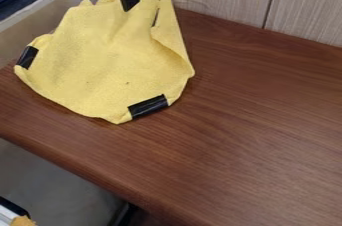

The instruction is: Spreading cloth

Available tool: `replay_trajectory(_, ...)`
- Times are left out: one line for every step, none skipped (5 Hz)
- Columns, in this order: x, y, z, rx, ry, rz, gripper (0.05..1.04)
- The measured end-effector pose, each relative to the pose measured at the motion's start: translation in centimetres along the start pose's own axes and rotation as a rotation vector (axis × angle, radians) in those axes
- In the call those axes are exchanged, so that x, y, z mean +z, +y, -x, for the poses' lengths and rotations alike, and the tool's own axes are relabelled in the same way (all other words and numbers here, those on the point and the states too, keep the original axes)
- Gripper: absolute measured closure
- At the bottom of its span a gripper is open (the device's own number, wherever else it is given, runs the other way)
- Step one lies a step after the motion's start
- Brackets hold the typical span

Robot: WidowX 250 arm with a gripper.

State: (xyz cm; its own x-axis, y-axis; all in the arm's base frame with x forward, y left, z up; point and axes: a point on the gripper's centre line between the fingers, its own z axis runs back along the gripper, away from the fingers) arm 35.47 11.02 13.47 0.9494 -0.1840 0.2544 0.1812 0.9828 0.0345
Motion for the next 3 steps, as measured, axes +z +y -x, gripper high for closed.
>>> replay_trajectory(-1.4,-0.2,0.6,0.001,0.037,0.024,0.085)
replay_trajectory(-2.0,-1.0,1.2,-0.029,0.063,0.047,0.085)
replay_trajectory(-2.5,-2.6,1.2,-0.099,0.091,0.059,0.085)
